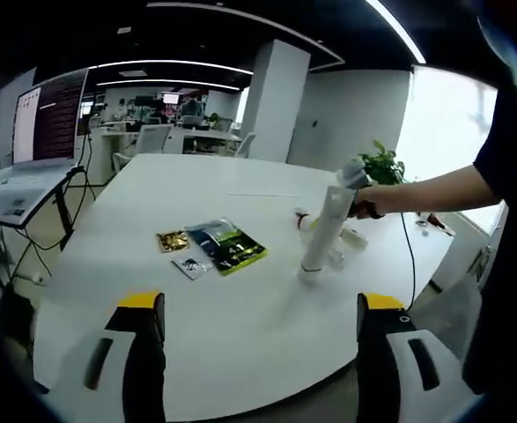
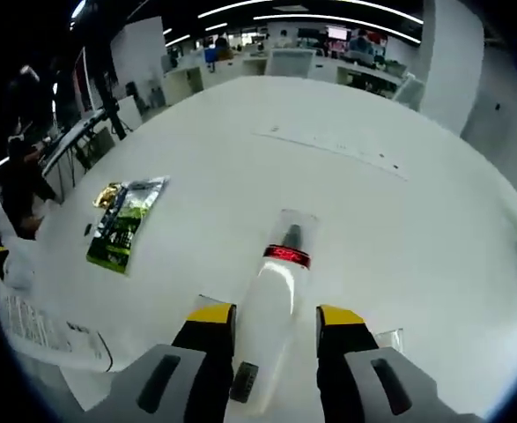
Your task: Arrange the skincare products in the storage area until every visible bottle or jar stands upright without overlapping.
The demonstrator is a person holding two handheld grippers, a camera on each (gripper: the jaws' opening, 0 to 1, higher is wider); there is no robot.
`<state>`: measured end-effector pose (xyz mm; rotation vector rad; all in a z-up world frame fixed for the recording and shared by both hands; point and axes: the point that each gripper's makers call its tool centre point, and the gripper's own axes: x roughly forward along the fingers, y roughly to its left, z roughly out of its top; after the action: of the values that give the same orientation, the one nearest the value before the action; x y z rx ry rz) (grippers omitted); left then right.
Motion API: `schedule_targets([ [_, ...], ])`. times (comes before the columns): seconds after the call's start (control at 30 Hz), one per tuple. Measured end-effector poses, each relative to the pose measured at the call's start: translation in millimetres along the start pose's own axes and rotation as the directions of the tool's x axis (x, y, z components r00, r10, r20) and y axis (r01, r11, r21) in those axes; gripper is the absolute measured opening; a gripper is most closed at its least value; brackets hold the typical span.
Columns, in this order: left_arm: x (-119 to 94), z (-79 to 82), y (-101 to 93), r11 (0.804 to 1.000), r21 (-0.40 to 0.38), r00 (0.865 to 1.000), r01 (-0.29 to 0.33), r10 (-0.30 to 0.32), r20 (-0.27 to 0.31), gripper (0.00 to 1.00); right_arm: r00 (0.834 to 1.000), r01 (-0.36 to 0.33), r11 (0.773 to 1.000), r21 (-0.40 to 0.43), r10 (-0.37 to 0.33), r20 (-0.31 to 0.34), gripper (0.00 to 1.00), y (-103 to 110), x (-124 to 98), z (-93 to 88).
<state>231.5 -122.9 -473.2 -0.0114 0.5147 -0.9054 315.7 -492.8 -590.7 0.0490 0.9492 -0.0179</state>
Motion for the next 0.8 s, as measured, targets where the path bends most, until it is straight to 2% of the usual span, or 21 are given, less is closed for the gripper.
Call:
schedule_targets([
  [0.27, 0, 0.2, 0.2, 1.000, -0.004, 1.000, -0.003, 0.003, 0.002, 0.82, 1.000, -0.005, 1.000, -0.020, 0.005, -0.021, 0.33, 1, 4, 2.1],
  [0.3, 0, 0.4, 0.2, 1.000, -0.004, 1.000, -0.003, 0.003, 0.003, 0.82, 1.000, 0.007, 0.999, -0.034, -0.008, -0.028, 0.30, -3, 6, 2.5],
  [0.37, 0, 0.5, -0.4, 1.000, -0.005, 1.000, -0.002, 0.002, 0.002, 0.82, 0.999, -0.010, 0.999, -0.046, 0.009, -0.032, 0.27, -3, 10, 4.4],
  [0.5, 0, 0.1, -0.3, 1.000, -0.006, 1.000, -0.001, 0.001, 0.001, 0.82, 0.999, -0.010, 0.999, -0.053, 0.007, -0.047, 0.27, -7, 14, 6.2],
  [0.67, 0, -0.9, 1.1, 1.000, -0.008, 1.000, -0.002, 0.002, 0.000, 0.82, 0.990, -0.079, 0.996, -0.038, 0.074, -0.118, 0.23, -2, 18, -0.3],
  [0.8, 0, 0.0, 1.2, 1.000, -0.010, 1.000, -0.005, 0.005, 0.004, 0.82, 0.986, -0.077, 0.996, -0.040, 0.070, -0.152, 0.20, 3, 11, -7.3],
])
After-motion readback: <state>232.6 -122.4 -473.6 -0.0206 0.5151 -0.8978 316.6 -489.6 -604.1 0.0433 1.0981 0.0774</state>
